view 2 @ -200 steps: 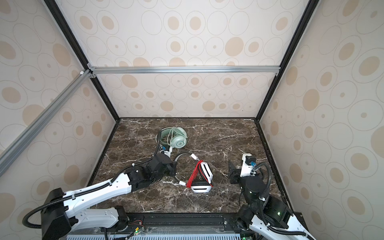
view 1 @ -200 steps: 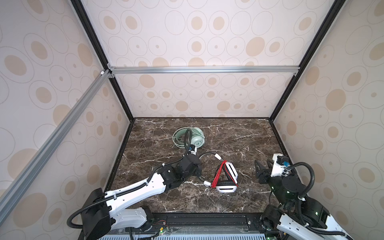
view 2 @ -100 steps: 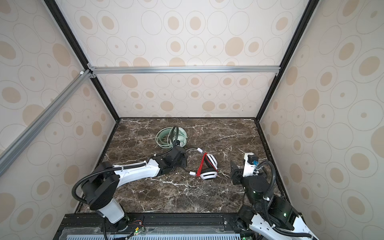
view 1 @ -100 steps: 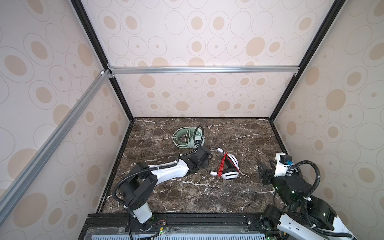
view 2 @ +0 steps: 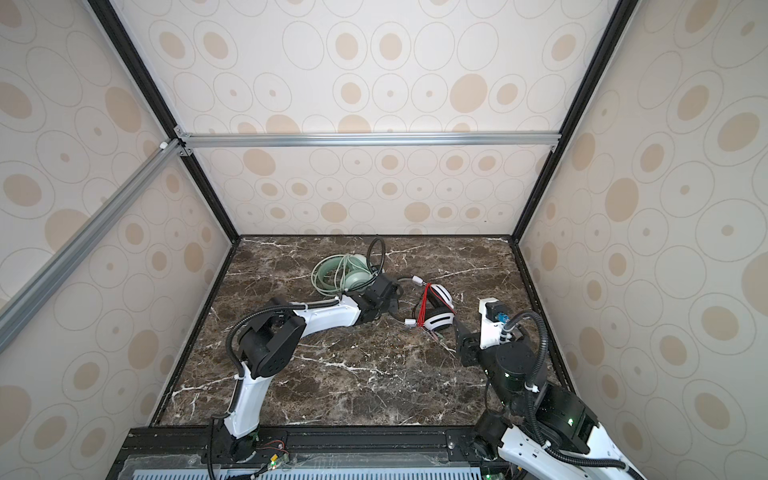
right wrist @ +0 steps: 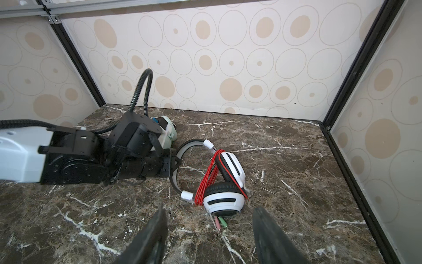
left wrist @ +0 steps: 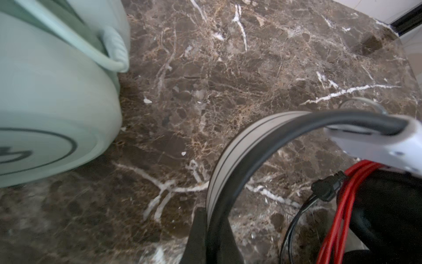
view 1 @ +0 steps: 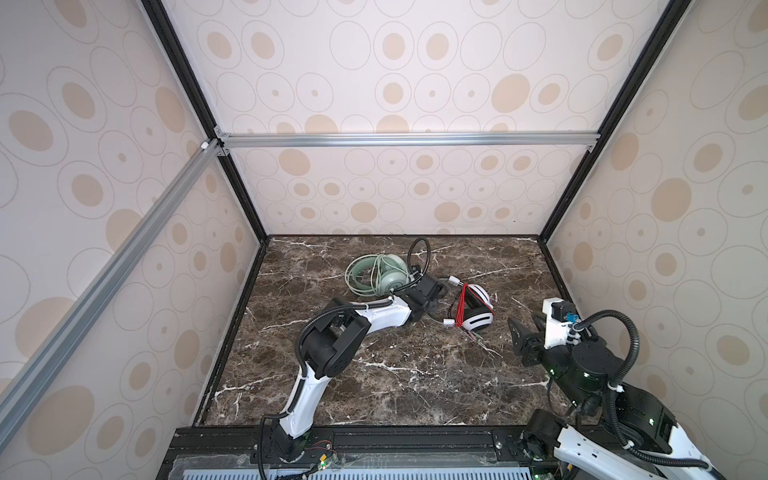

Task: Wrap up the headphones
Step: 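Lower the wrapped white headset onto the table with the left gripper, then open the left gripper to release the headset and lift away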

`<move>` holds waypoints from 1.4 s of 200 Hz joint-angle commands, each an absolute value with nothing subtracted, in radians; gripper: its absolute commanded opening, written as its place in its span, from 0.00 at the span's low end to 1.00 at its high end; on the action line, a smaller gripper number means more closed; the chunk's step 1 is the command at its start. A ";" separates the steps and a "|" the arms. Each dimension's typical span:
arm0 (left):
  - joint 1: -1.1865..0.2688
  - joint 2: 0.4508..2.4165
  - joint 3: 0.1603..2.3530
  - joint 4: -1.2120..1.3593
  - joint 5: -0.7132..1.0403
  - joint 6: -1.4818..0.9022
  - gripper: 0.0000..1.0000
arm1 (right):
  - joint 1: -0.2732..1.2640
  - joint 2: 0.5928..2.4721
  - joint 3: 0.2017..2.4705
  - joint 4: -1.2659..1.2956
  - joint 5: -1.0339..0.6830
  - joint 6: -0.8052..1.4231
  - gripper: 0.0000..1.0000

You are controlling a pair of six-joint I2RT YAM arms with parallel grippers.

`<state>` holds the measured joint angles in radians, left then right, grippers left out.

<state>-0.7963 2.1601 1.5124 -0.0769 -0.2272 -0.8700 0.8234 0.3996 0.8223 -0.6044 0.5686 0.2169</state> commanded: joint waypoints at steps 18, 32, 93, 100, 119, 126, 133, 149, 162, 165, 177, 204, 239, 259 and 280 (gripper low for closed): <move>-0.766 2.260 1.725 -0.157 -0.248 -0.915 0.00 | 0.819 0.426 0.860 -0.590 0.516 0.169 0.62; -0.758 2.306 1.788 -0.195 -0.243 -0.906 0.00 | 0.819 0.430 0.864 -0.591 0.510 0.160 0.62; -0.739 2.409 1.949 -0.282 -0.247 -0.886 0.02 | 0.819 0.422 0.872 -0.620 0.514 0.151 0.64; -0.739 2.416 1.964 -0.288 -0.246 -0.881 0.02 | 0.819 0.421 0.870 -0.619 0.514 0.151 0.65; -0.735 2.435 1.995 -0.306 -0.245 -0.877 0.02 | 0.819 0.433 0.867 -0.617 0.510 0.144 0.65; -0.734 2.437 1.997 -0.303 -0.242 -0.877 0.02 | 0.819 0.443 0.871 -0.616 0.509 0.141 0.65; -0.730 2.440 1.998 -0.300 -0.240 -0.881 0.02 | 0.818 0.452 0.875 -0.619 0.507 0.138 0.65; -0.725 2.452 2.011 -0.303 -0.233 -0.884 0.02 | 0.819 0.465 0.882 -0.620 0.503 0.134 0.66; -0.721 2.466 2.029 -0.311 -0.227 -0.882 0.03 | 0.819 0.464 0.881 -0.617 0.500 0.133 0.67; -0.720 2.469 2.034 -0.314 -0.226 -0.881 0.03 | 0.819 0.463 0.881 -0.617 0.500 0.132 0.67; -0.718 2.479 2.049 -0.326 -0.227 -0.876 0.03 | 0.819 0.459 0.878 -0.617 0.502 0.133 0.67; -0.711 2.489 2.057 -0.323 -0.221 -0.876 0.06 | 0.819 0.463 0.875 -0.620 0.508 0.137 0.69; -0.708 2.504 2.084 -0.331 -0.216 -0.856 0.17 | 0.819 0.485 0.868 -0.602 0.493 0.145 0.71; -0.709 2.505 2.092 -0.330 -0.215 -0.850 0.21 | 0.818 0.489 0.858 -0.586 0.486 0.153 0.71; -0.709 2.504 2.106 -0.336 -0.216 -0.834 0.27 | 0.819 0.497 0.856 -0.585 0.485 0.153 0.71</move>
